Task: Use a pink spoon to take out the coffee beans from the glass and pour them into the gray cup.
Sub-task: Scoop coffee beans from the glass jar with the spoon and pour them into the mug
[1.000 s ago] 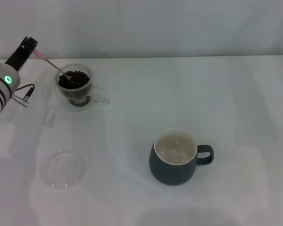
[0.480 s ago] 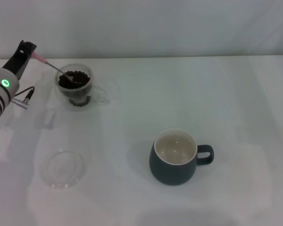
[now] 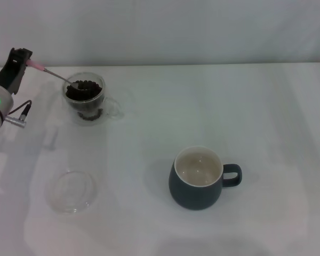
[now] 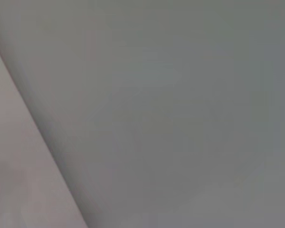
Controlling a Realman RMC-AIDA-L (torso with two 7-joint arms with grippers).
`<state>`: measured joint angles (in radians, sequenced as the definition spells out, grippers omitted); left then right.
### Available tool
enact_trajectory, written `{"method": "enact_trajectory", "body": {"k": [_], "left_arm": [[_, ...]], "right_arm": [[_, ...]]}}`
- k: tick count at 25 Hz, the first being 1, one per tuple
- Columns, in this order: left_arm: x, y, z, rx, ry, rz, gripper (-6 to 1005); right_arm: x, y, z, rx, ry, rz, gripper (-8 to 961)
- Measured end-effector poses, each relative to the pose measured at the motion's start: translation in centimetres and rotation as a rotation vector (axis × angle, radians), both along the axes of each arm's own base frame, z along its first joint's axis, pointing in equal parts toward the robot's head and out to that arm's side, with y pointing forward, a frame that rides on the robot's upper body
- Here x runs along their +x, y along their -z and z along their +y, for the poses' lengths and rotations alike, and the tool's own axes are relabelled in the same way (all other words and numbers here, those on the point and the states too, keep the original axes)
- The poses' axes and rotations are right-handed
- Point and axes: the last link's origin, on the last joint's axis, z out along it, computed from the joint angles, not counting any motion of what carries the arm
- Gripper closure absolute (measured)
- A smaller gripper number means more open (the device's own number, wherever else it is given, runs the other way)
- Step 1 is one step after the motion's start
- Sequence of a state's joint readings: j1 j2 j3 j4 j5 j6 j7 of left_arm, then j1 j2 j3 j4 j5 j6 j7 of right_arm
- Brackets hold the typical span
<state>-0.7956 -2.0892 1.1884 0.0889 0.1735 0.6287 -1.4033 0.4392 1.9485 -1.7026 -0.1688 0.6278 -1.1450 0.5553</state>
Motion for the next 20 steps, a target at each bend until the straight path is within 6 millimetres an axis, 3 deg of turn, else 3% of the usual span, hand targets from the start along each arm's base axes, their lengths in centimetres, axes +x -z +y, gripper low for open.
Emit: {"method": "enact_trajectory", "body": {"k": [7, 20], "left_arm": [[-0.2, -0.2, -0.5, 0.013, 0.030, 0.002, 867], [1.4, -0.5, -1.3, 0.035, 0.208, 0.040, 868]], "right_arm": [[-0.2, 0.4, -0.1, 0.000, -0.006, 0.006, 80], [-0.3, 0.6, -0.1, -0.001, -0.012, 0.007, 80]]}}
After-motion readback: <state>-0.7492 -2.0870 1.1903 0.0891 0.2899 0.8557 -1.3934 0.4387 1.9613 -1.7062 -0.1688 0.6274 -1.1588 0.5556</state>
